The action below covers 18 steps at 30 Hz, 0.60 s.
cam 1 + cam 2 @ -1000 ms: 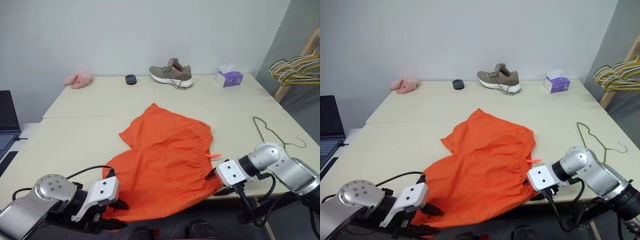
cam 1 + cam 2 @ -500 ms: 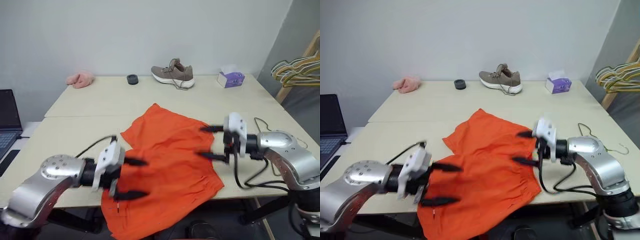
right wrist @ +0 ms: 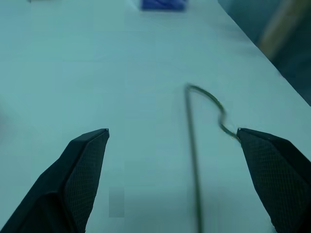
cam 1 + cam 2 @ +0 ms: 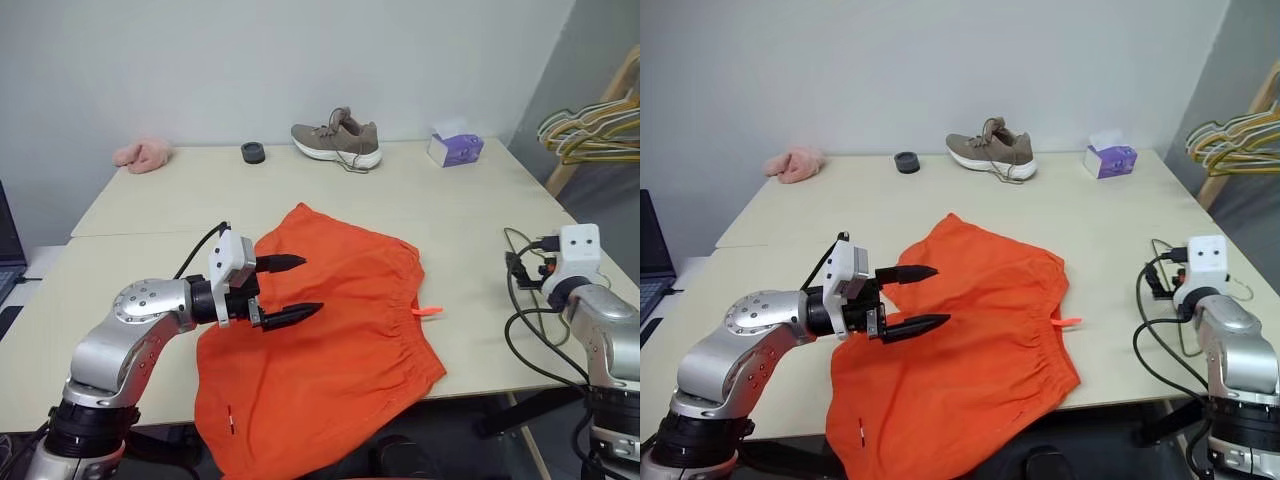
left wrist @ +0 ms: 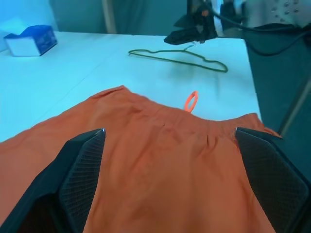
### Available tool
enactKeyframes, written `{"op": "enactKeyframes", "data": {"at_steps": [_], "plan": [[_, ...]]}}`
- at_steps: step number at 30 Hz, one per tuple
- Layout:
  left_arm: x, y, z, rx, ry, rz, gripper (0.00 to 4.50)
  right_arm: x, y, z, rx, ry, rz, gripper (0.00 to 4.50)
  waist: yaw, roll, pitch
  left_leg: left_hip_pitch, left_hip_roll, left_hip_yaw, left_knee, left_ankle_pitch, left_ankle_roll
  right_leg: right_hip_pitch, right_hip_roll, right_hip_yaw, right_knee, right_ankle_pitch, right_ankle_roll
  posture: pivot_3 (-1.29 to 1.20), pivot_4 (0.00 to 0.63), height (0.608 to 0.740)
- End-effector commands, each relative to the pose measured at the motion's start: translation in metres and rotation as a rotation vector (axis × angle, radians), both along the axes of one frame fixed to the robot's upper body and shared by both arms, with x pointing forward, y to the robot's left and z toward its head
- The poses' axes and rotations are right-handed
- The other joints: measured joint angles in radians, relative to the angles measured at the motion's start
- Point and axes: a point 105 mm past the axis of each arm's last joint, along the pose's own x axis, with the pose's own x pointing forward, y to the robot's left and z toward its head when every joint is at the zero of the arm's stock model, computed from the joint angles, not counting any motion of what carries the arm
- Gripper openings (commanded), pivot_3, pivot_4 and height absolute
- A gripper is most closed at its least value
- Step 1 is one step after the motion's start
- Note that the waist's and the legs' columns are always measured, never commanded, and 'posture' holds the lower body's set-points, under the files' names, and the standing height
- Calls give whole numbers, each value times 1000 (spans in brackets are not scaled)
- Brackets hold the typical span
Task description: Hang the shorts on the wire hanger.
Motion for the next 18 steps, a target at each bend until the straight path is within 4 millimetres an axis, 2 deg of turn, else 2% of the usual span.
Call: {"op": "enactKeyframes", "data": {"at_steps": [1,7,13,16,18], "plan": [[-2,-5,12,2,-31,-56,4488,3,-22,12,-49,-16,-86,4500,-11,0,0,1,0,1,0,0,0,0,0,0,0,-1,2,-191,34,740],[2,-11,19,32,-90,-86,4488,13,-41,-13,-49,115,-122,4500,-43,0,0,4,0,2,1,1,1,3,1,2,0,-1,4,-183,33,740],[-1,-16,21,36,-101,-101,4488,22,-47,-31,-30,210,-92,4500,-59,1,0,4,1,1,0,1,1,3,2,2,0,-1,4,-172,32,740],[-2,-14,21,40,-106,-102,4500,25,-44,-50,21,329,-39,3900,-61,1,0,4,1,2,1,1,1,3,2,3,0,0,4,-168,32,740],[-1,-12,20,43,-109,-101,4500,24,-44,-59,66,392,-23,3213,-62,1,0,5,1,2,1,1,1,5,2,2,-1,0,5,-167,32,740]]}}
